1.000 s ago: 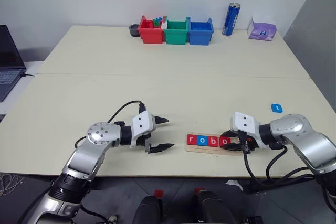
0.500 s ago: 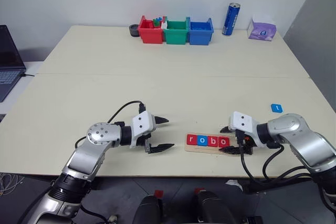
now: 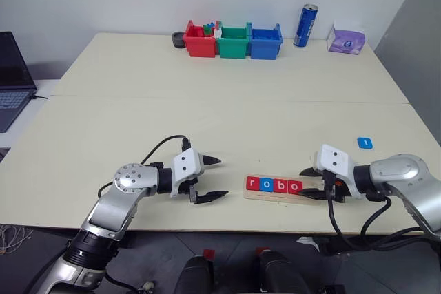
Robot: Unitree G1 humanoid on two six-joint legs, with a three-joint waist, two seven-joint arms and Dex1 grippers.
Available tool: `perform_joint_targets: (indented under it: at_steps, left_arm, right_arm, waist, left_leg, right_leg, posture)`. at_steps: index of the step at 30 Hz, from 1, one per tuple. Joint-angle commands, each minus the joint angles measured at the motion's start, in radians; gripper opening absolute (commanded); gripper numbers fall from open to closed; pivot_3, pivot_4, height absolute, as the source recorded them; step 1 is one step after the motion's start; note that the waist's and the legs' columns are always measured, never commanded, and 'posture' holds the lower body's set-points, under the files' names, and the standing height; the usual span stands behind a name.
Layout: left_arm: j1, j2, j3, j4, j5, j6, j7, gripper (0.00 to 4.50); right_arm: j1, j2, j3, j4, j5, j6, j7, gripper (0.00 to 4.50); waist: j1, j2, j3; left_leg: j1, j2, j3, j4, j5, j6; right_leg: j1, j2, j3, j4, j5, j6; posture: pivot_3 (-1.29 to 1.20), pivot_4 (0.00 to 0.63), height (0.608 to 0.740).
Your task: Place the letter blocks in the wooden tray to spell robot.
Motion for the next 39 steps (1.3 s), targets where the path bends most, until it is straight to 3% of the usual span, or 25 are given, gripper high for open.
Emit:
perform_joint_targets:
  at_steps: [1,4,15,39]
  left_arm:
    - [-0.014,-0.002,0.002,-0.010,0.004,-0.025,-0.006,4.50]
    - [-0.019,-0.004,0.001,-0.002,0.006,-0.028,-0.007,4.50]
    - [-0.016,-0.002,0.002,-0.020,0.006,-0.015,0.002,4.50]
    - [0.001,-0.002,0.005,-0.021,0.007,-0.018,0.009,4.50]
  right_arm:
    - [0.008,-0.016,-0.004,-0.020,-0.021,-0.022,-0.015,0.93]
    - [0.020,-0.019,-0.002,-0.021,-0.024,-0.030,-0.013,0.04]
    - [0.003,-0.031,0.081,0.032,-0.131,-0.104,-0.013,0.04]
    - [-0.112,0.043,0.131,0.069,-0.151,-0.116,-0.002,0.04]
  waist:
    - [-0.001,0.000,0.000]
    - [-0.003,0.000,0.000]
    - [-0.002,0.000,0.000]
    - [-0.001,0.000,0.000]
  left_leg:
    - [0.000,0.000,0.000,0.000,0.000,0.000]
    - [0.000,0.000,0.000,0.000,0.000,0.000]
    - [0.000,0.000,0.000,0.000,0.000,0.000]
    - [0.000,0.000,0.000,0.000,0.000,0.000]
  right_leg:
    - [0.000,0.000,0.000,0.000,0.000,0.000]
    - [0.000,0.001,0.000,0.000,0.000,0.000]
    - [0.000,0.000,0.000,0.000,0.000,0.000]
    - [0.000,0.000,0.000,0.000,0.000,0.000]
  posture:
    - [0.00,0.150,0.740]
    - [0.00,0.150,0.740]
    - [0.00,0.150,0.740]
    - [0.00,0.150,0.740]
